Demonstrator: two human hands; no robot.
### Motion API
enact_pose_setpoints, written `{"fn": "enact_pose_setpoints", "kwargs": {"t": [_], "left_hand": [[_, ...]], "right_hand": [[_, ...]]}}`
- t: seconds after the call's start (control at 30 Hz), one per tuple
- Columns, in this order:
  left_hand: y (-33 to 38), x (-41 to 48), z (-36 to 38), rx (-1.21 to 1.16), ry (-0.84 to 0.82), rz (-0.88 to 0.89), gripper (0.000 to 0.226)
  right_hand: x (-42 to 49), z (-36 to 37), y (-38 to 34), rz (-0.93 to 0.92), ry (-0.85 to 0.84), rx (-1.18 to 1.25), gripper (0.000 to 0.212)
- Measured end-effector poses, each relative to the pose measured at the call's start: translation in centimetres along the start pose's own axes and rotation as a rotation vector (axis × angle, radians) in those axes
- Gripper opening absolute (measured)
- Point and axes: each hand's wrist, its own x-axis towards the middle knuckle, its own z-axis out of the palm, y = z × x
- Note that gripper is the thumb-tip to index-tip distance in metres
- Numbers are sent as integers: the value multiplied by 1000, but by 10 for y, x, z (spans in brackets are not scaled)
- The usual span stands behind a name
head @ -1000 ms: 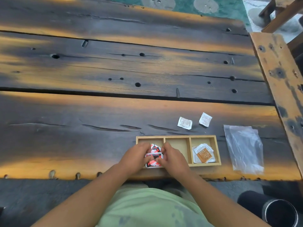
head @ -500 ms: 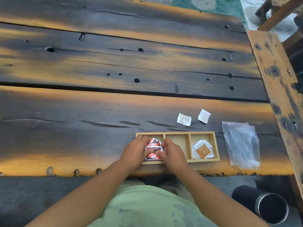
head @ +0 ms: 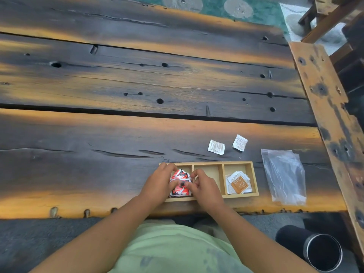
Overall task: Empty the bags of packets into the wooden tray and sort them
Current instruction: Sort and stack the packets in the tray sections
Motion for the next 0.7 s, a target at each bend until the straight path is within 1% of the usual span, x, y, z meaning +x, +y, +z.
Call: {"fn": "enact_pose_setpoints", "kwargs": {"t": [0.1,0.2,0.33,0.47,0.57,0.7], "left_hand": [[9,8,1,5,6,-10,23],[27,22,4,88,7,-5,16],[60,43,10,113,25,-20,15],[88,70,20,108,5,-22,18],[99,94,27,124,-15,-9,17],[104,125,39,152,-36,-14,19]], "right_hand": [[5,-10,7,1,25,41,13],[14,-28,16,-19,19,52,5],[28,-62,26,-46,5,82,11],[50,-97,37,-31,25,133,10],[71,-120,41,-46,-2,54,8],[105,-136,52,-59,-24,-159,7]]}}
